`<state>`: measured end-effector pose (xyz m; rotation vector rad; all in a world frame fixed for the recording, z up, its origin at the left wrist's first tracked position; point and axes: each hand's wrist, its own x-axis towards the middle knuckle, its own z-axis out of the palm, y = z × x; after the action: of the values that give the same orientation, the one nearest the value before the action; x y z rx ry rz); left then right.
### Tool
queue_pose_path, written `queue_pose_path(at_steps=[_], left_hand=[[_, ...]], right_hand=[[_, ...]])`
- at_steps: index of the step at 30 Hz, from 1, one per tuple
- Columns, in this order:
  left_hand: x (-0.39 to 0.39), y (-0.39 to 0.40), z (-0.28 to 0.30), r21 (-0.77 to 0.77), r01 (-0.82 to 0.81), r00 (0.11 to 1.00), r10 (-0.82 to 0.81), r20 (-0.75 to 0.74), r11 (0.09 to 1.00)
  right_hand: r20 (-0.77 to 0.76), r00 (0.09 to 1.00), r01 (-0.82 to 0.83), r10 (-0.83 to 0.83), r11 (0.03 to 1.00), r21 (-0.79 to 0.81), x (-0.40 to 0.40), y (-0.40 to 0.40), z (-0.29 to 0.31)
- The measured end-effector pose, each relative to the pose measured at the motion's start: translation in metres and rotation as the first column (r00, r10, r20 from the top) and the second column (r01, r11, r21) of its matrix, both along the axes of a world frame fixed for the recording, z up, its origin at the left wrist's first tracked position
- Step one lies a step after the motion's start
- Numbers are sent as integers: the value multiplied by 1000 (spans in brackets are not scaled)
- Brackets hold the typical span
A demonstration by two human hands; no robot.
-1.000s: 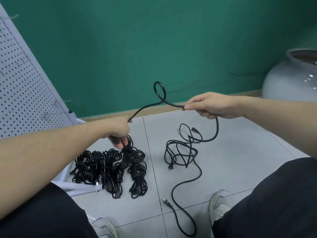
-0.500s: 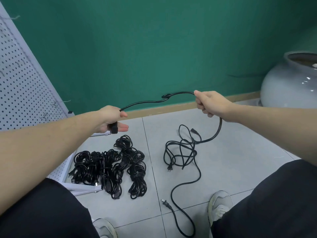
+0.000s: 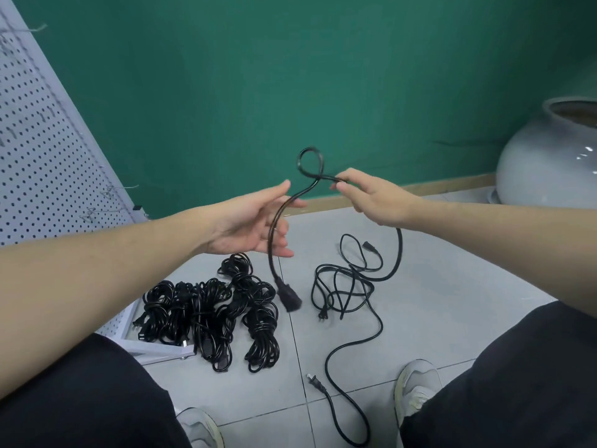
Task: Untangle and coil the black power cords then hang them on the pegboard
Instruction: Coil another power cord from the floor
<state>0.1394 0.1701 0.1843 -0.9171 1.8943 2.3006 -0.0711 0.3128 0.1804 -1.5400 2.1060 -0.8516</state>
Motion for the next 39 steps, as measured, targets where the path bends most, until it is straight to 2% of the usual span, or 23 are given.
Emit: queue_pose_path(at_steps=[4, 7, 9, 11, 14, 16, 18, 21, 23, 24, 26, 28, 29, 31, 32, 34, 36, 37, 39], left_hand=[[-16, 17, -1, -69, -36, 999, 36, 8, 997], [-21, 17, -17, -125, -121, 984, 136, 116, 985], [-21, 11, -25, -180, -210, 954, 242, 176, 961], [-18, -2, -31, -236, -303, 922, 346, 171, 923], [-9, -24, -33, -313, -410, 889, 452, 73, 857], [-7, -33, -29, -343, -469, 872, 489, -33, 814], [-8, -38, -23, -372, -521, 851, 499, -162, 768], [-9, -39, -12, -462, -549, 836, 463, -295, 696], [-8, -33, -8, -522, -489, 872, 391, -293, 699], [-8, -29, -7, -553, -441, 898, 349, -270, 707], [-11, -17, -7, -621, -339, 941, 264, -214, 707], [-16, -6, -7, -722, -231, 973, 171, -156, 652], [-20, -1, -8, -780, -175, 984, 123, -127, 601], [-26, 6, -9, -855, -104, 995, 48, -92, 507], [-29, 8, -10, -869, -91, 996, 26, -89, 486], [-30, 10, -10, -884, -57, 997, -11, -70, 464], [-26, 9, -11, -910, 56, 997, -75, 28, 411], [-22, 5, -11, -914, 128, 991, -95, 99, 384], [-11, -4, -15, -906, 280, 960, -116, 256, 318]], right_hand=[[-21, 998, -51, 51, 999, -12, 10, -5, 0], [-19, 997, -78, 77, 996, -52, 17, -6, 4], [91, 992, -77, 88, 990, -114, 22, -7, 9], [256, 964, -31, 70, 987, -156, 22, -7, 13], [502, 864, 48, 36, 987, -153, 12, -6, 18], [586, 808, 151, -55, 982, -115, 2, -5, 17], [544, 818, 233, -188, 972, -14, -10, -4, 14], [296, 918, 181, -264, 943, 277, -20, 4, 6], [132, 974, 106, -183, 886, 452, -20, 10, -2], [71, 988, 91, -140, 882, 462, -18, 11, -5], [41, 992, 98, -116, 948, 304, -7, 7, 0], [83, 992, 83, -93, 990, 110, 7, -1, 8], [124, 990, 58, -68, 995, 82, 13, -6, 11], [216, 976, -11, -17, 991, 130, 25, -14, 12], [207, 978, -37, 2, 986, 163, 30, -16, 11], [63, 998, -28, 18, 986, 164, 29, -17, 13], [-48, 998, -27, 31, 996, 87, 24, -14, 18], [-39, 998, -37, 39, 998, 52, 21, -13, 20], [79, 995, -66, 62, 997, 42, 12, -6, 22]])
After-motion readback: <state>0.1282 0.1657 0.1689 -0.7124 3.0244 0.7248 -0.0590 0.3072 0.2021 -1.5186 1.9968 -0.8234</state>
